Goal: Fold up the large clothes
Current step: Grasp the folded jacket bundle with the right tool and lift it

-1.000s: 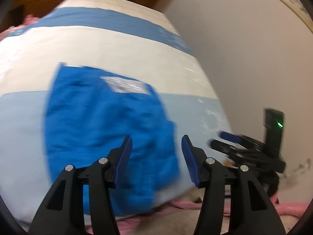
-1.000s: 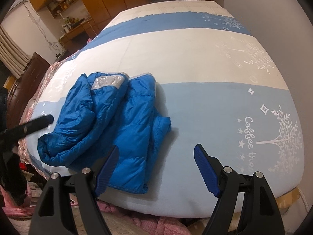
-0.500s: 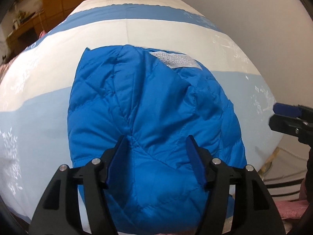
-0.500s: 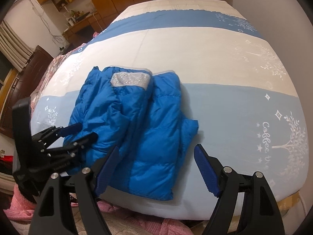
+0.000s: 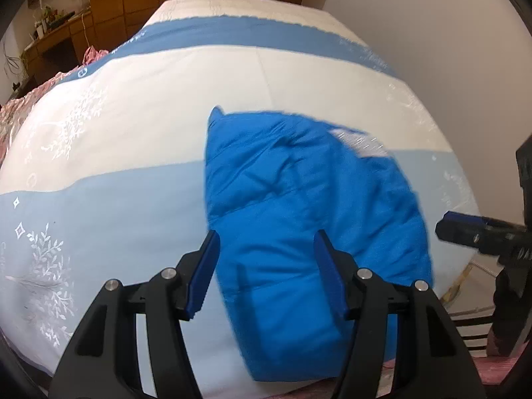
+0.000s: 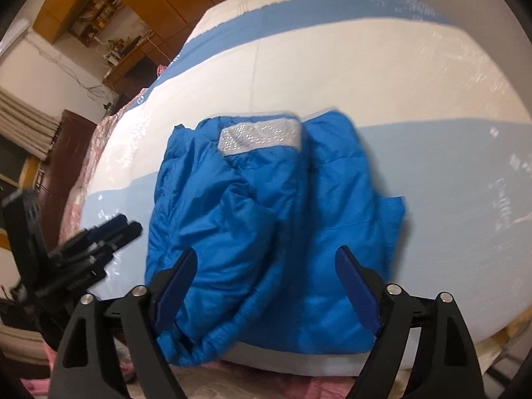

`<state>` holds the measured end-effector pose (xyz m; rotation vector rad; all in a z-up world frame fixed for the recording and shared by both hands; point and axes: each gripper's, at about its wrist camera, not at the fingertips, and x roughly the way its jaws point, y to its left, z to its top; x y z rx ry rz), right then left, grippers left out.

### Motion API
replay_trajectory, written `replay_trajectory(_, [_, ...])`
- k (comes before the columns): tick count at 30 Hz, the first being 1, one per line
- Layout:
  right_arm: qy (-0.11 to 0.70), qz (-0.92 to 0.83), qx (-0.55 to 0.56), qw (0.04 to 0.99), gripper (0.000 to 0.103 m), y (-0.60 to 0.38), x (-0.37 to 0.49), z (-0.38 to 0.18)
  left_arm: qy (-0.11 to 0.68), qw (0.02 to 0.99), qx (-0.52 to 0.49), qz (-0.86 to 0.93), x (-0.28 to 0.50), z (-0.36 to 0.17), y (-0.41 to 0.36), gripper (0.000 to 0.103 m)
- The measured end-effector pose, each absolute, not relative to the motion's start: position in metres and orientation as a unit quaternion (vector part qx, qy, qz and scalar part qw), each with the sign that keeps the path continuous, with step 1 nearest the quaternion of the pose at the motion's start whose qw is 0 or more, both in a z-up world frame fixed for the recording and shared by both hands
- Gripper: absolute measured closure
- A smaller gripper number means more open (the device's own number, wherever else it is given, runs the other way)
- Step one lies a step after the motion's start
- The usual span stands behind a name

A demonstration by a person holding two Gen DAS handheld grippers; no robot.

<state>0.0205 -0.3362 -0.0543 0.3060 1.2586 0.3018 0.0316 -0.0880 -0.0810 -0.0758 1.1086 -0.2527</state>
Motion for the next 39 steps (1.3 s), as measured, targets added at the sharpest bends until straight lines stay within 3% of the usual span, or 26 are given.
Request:
replay_trajectory(8, [0.629,0.128,0.166,0.748,0.016,-0.305,0.055,-0.105,0.535,0.837,-0.029,-0.11,0.044,-0.102,-0.065,0.045])
replay_trajectory(9, [0.632,0.13,0.166,0.745,0.02,-0.301,0.058,-0.111,0.537,0.836,-0.028,-0.109,0.045,-0.105,-0.063,0.045])
replay_trajectory(11, [0.632,0.139,0.17,0.744,0.041,-0.292,0.06,-0.118,0.54,0.834,-0.028,-0.11,0.046,-0.108,-0.06,0.045])
replay_trajectory(13, [0.619,0.144,0.159,0.755,0.072,-0.287,0.06,-0.11,0.542,0.833,-0.029,-0.111,0.047,-0.109,-0.058,0.045])
replay_trajectory(16, [0.594,0.161,0.141,0.776,0.085,-0.285,0.058,-0.086,0.539,0.834,-0.035,-0.113,0.047,-0.105,-0.056,0.045])
replay_trajectory(30, [0.529,0.199,0.139,0.813,0.088,-0.327,0.041,-0.009,0.507,0.842,-0.059,-0.173,0.031,-0.065,-0.109,0.044])
replay_trajectory(39, [0.56,0.181,0.155,0.794,0.088,-0.385,0.049,-0.041,0.524,0.832,-0.051,-0.173,0.028,-0.081,-0.154,0.044])
